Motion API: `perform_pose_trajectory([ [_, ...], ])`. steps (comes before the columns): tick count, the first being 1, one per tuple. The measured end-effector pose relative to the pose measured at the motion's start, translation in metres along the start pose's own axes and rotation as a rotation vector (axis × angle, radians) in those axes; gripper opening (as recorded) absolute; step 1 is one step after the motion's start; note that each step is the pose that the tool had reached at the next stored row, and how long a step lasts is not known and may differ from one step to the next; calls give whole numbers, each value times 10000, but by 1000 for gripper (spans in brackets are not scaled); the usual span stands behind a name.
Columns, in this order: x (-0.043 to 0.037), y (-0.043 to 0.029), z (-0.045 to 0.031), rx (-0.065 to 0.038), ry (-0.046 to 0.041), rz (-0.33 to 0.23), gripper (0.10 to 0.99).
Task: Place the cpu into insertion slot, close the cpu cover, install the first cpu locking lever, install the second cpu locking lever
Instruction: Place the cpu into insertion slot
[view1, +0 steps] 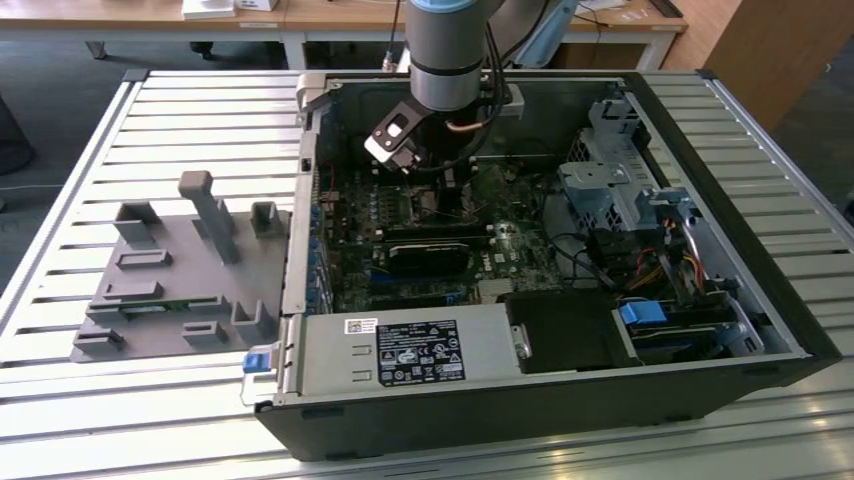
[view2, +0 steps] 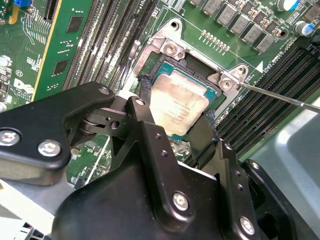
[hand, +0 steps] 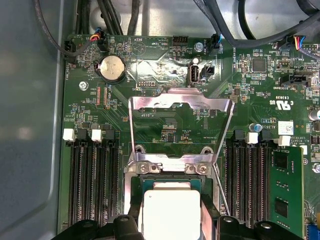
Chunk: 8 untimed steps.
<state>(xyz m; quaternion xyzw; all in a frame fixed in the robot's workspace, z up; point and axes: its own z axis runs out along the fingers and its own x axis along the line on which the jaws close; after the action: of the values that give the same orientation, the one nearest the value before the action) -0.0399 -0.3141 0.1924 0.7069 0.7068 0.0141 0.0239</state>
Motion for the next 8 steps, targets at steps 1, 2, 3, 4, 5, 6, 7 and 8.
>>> perform_pose_trajectory([
  [1, 1, 0, 1, -2, 5, 1, 553],
  [2, 1, 0, 1, -1, 3, 0, 553],
  [3, 0, 0, 1, -1, 2, 0, 616],
  [4, 0, 0, 1, -1, 1, 0, 616],
  [5, 0, 0, 1, 0, 0, 0, 616],
  [6, 0, 0, 1, 0, 0, 0, 616],
  [7, 0, 0, -1, 1, -1, 0, 616],
  [8, 0, 0, -4, 1, -1, 1, 616],
])
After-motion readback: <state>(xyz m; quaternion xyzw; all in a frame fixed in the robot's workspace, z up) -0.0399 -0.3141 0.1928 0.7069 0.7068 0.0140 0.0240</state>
